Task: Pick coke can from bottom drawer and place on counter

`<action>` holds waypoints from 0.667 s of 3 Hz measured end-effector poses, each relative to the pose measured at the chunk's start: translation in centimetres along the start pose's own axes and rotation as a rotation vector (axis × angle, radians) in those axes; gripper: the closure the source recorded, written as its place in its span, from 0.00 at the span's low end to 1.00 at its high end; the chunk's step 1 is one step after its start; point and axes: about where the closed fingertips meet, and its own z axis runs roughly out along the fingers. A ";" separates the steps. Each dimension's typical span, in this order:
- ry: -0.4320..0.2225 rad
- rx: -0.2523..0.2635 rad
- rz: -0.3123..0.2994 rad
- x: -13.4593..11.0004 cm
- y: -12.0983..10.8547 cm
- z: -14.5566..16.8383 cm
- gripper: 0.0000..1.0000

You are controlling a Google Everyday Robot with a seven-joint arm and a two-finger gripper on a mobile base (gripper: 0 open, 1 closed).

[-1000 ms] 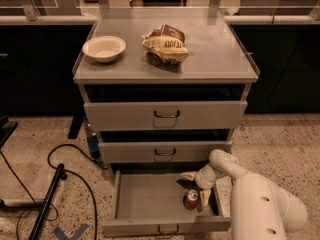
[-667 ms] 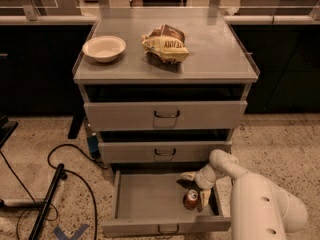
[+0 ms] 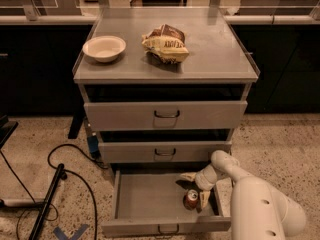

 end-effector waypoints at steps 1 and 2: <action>-0.149 0.043 -0.036 -2.6 -0.7 2.4 0.00; -0.200 0.061 -0.085 -2.9 -1.1 0.9 0.00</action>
Offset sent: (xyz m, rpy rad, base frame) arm -0.0109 0.0302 -0.0072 0.1234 0.0306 0.0329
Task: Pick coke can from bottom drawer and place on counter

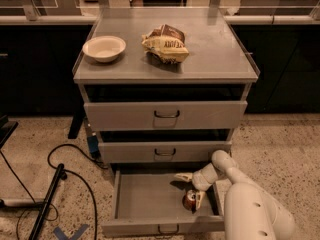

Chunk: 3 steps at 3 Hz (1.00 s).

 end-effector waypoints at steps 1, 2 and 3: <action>0.000 0.000 0.000 0.0 0.0 0.0 0.00; 0.000 0.000 0.000 0.0 0.0 0.0 0.19; 0.000 0.000 0.000 0.0 0.0 0.0 0.42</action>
Offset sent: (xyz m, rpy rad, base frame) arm 0.0000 0.0000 0.0000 0.0000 0.0000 0.0000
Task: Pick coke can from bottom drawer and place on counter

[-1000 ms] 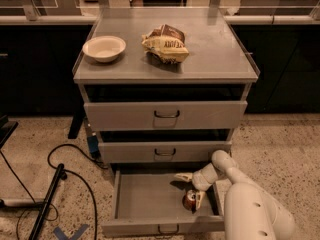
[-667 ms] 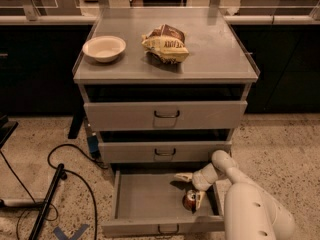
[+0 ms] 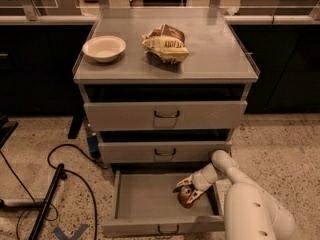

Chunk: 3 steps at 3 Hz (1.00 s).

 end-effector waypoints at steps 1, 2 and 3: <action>0.000 0.000 0.000 0.0 0.0 0.0 0.65; 0.000 0.000 0.000 0.0 0.0 0.0 0.89; 0.000 0.000 0.000 0.0 0.0 0.0 1.00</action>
Offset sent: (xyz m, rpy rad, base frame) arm 0.0000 0.0000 0.0000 0.0000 0.0000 0.0000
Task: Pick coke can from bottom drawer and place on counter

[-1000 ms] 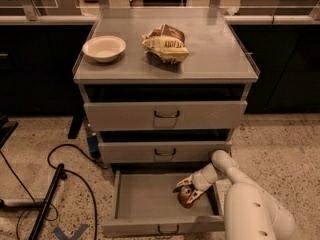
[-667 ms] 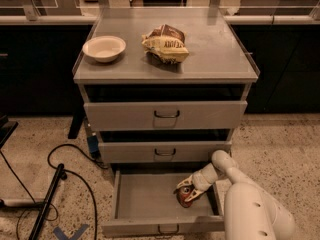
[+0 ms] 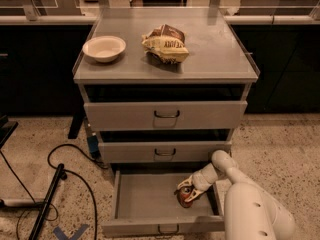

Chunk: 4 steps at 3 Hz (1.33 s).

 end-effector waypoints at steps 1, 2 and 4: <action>0.026 -0.014 0.009 -1.3 -0.9 -1.5 1.00; 0.197 0.054 0.057 -1.9 -3.6 -8.4 1.00; 0.681 0.310 0.130 -4.1 -3.1 -30.0 1.00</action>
Offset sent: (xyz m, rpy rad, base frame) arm -0.0325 0.0499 0.2598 -0.3984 -0.2073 -0.0651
